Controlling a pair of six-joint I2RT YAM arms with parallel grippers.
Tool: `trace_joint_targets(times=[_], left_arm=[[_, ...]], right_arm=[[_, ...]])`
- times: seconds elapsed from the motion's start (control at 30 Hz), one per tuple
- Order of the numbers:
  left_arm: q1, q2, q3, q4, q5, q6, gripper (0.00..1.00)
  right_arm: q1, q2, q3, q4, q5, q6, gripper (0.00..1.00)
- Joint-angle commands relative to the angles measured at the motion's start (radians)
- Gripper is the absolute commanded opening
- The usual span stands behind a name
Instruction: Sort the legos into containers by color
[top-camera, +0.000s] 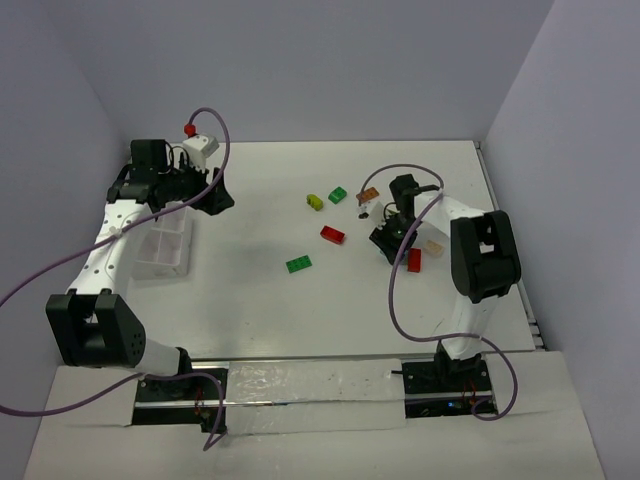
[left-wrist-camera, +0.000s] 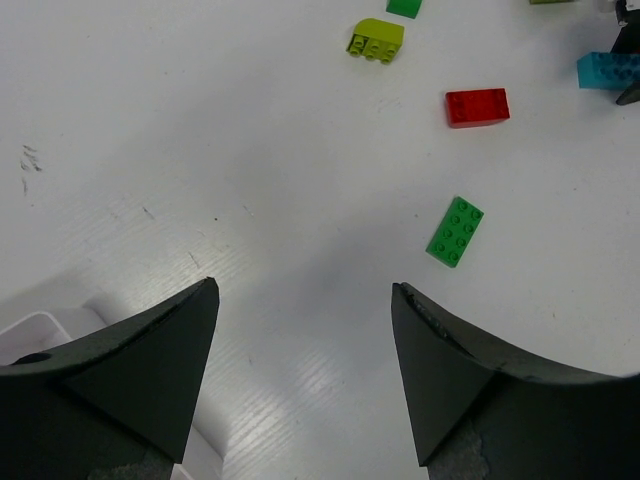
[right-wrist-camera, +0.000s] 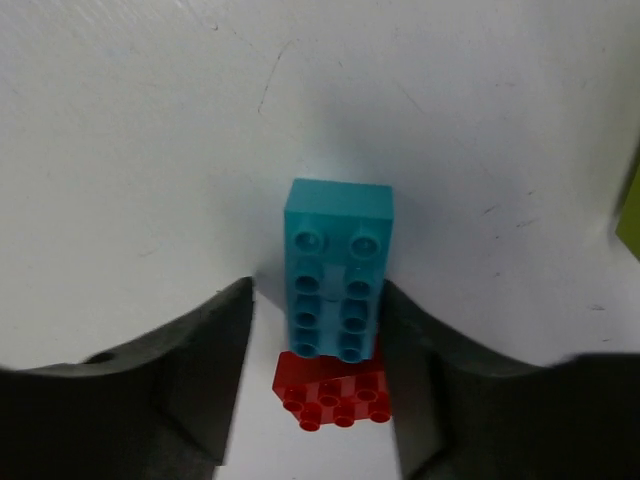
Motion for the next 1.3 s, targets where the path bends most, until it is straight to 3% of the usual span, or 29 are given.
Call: trace_joint_targets(times=[0.0,0.2,0.4,0.67,0.87,1.27], left_arm=[[-0.004,-0.008,-0.003,0.015,0.038,-0.048,0.77],[-0.004,-0.036,-0.021,0.051,-0.008,-0.221,0.69],[-0.013,-0.077,-0.035,0.065,0.041,-0.441,0.68],[-0.034,-0.115,-0.092,0.101,0.216,-0.602,0.81],[-0.057,-0.148,-0.156,0.099,0.276,-0.632,0.80],[-0.111,-0.129,-0.247,0.217,0.374,-0.774,0.77]], right_arm=[[0.003,-0.014,-0.024,0.002,-0.004,-0.030,0.44],[0.064,-0.199,-0.030,-0.022,-0.133,0.028,0.01],[0.223,-0.350,0.048,0.035,-0.219,0.243,0.00],[0.512,-0.309,0.195,0.128,-0.070,0.465,0.00],[0.591,-0.251,0.288,0.134,0.013,0.537,0.00],[0.655,-0.231,0.346,0.137,0.019,0.555,0.00]])
